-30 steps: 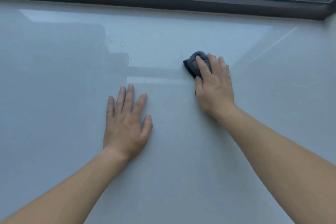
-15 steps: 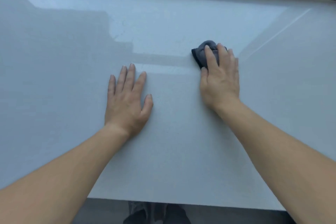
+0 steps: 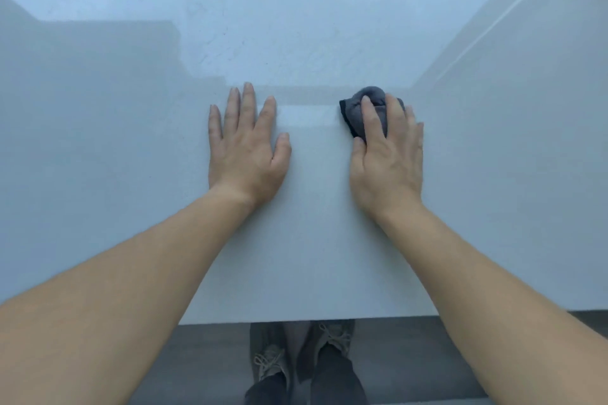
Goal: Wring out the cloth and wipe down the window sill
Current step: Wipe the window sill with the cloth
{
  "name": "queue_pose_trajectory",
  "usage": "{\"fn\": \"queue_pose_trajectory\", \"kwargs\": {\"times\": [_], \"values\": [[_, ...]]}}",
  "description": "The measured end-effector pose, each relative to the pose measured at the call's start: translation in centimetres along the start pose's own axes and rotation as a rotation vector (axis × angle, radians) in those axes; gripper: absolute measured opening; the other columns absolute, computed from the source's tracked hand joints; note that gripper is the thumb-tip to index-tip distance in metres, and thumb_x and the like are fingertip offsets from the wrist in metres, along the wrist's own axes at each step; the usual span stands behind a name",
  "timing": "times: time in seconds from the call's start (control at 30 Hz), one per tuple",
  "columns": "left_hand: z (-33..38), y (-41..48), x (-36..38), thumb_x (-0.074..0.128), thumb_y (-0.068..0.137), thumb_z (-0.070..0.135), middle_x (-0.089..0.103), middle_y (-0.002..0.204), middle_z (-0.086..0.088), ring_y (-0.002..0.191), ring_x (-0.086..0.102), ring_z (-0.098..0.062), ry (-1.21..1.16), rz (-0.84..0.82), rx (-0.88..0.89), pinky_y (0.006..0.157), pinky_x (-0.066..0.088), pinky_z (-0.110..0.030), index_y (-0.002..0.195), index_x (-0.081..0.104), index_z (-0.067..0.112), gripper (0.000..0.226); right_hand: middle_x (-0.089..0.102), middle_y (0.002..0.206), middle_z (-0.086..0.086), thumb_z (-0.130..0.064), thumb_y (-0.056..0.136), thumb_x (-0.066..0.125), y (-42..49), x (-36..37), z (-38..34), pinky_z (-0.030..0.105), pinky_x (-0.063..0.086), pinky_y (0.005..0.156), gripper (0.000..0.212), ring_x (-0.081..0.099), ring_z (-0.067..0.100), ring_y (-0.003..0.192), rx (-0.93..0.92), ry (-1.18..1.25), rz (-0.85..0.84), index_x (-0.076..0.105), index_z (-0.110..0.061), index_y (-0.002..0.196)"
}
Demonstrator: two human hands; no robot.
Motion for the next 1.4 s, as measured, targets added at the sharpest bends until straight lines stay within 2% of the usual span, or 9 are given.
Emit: {"fn": "queue_pose_trajectory", "kwargs": {"times": [0.2,0.4,0.63,0.7,0.83,1.1,1.17,1.3,1.4], "values": [[-1.2,-2.1,-2.3,0.044,0.094,0.03,0.024,0.162,-0.01,0.153,0.008,-0.026,-0.23,0.066,0.124,0.122,-0.005,-0.051,0.144,0.044,0.014,0.053,0.029,0.16,0.007,-0.026,0.093,0.052,-9.2,1.6,-2.6,0.056,0.014,0.122,0.058,0.022,0.039,0.147,-0.46,-0.075,-0.149,0.039,-0.026,0.15],[-3.2,-9.6,-0.9,0.025,0.095,0.046,0.006,0.166,-0.009,0.153,-0.006,-0.024,-0.008,-0.054,0.12,0.121,-0.009,-0.05,0.155,0.026,0.023,0.064,0.014,0.164,0.005,-0.024,0.099,0.042,-5.5,-0.3,0.3,0.052,0.009,0.122,0.058,0.008,0.035,0.151,0.0,-0.017,-0.023,0.027,-0.024,0.155],[-3.8,-10.0,-0.1,0.019,0.094,0.051,-0.001,0.167,-0.008,0.153,-0.01,-0.023,0.115,-0.05,0.142,0.122,-0.008,-0.05,0.158,0.014,0.025,0.069,0.025,0.161,0.006,-0.024,0.091,0.052,-17.2,2.1,-3.9,0.056,0.014,0.122,0.064,0.019,0.037,0.15,-0.448,-0.062,-0.163,0.033,-0.026,0.151],[-3.9,-10.0,0.0,0.018,0.094,0.052,-0.002,0.167,-0.008,0.153,-0.01,-0.023,0.117,-0.054,0.142,0.121,-0.008,-0.049,0.158,0.012,0.025,0.07,0.028,0.16,0.007,-0.022,0.092,0.052,-15.7,1.3,-2.0,0.059,0.018,0.12,0.06,0.021,0.038,0.148,-0.384,-0.075,-0.135,0.037,-0.023,0.15],[-3.8,-10.0,0.2,0.017,0.093,0.053,-0.004,0.167,-0.006,0.152,-0.013,-0.021,0.11,-0.056,0.127,0.121,-0.012,-0.048,0.158,0.011,0.026,0.071,0.022,0.162,0.009,-0.021,0.097,0.046,-12.2,-0.4,0.7,0.055,0.017,0.119,0.057,0.015,0.036,0.15,0.012,-0.015,-0.007,0.033,-0.019,0.153],[-1.4,-10.7,-0.2,0.026,0.094,0.045,0.005,0.166,-0.011,0.153,-0.004,-0.024,0.032,-0.019,0.159,0.12,-0.013,-0.051,0.156,0.022,0.021,0.066,0.03,0.16,0.007,-0.026,0.094,0.051,-19.5,1.3,-1.2,0.056,0.016,0.122,0.057,0.023,0.037,0.148,-0.427,-0.06,-0.123,0.039,-0.025,0.15],[0.4,-10.9,0.0,0.027,0.095,0.044,0.006,0.166,-0.011,0.153,-0.003,-0.024,-0.002,-0.023,0.211,0.121,-0.011,-0.049,0.156,0.024,0.02,0.066,0.032,0.158,0.009,-0.022,0.092,0.052,-18.1,0.3,1.4,0.06,0.019,0.119,0.057,0.026,0.038,0.147,-0.381,-0.079,-0.107,0.042,-0.021,0.148],[4.1,-10.1,0.8,0.031,0.099,0.041,0.004,0.167,-0.01,0.153,-0.004,-0.022,-0.09,-0.02,0.234,0.122,-0.009,-0.046,0.156,0.022,0.02,0.062,0.023,0.161,0.011,-0.021,0.097,0.046,-14.3,-2.5,7.5,0.057,0.019,0.118,0.056,0.017,0.038,0.148,0.062,-0.04,0.027,0.033,-0.016,0.152],[6.4,-8.9,1.4,0.034,0.101,0.038,0.003,0.167,-0.008,0.153,-0.005,-0.022,-0.111,-0.016,0.228,0.122,-0.008,-0.045,0.157,0.021,0.023,0.06,0.023,0.161,0.01,-0.026,0.096,0.044,-16.2,-1.6,5.5,0.058,0.017,0.12,0.057,0.018,0.038,0.149,-0.028,-0.045,0.048,0.033,-0.019,0.152]]}}
Point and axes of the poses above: each hand's wrist, its own y-axis towards the middle knuckle, its own x-axis out of the palm, z = x × y, the point moved 5 cm from there along y, towards the middle knuckle
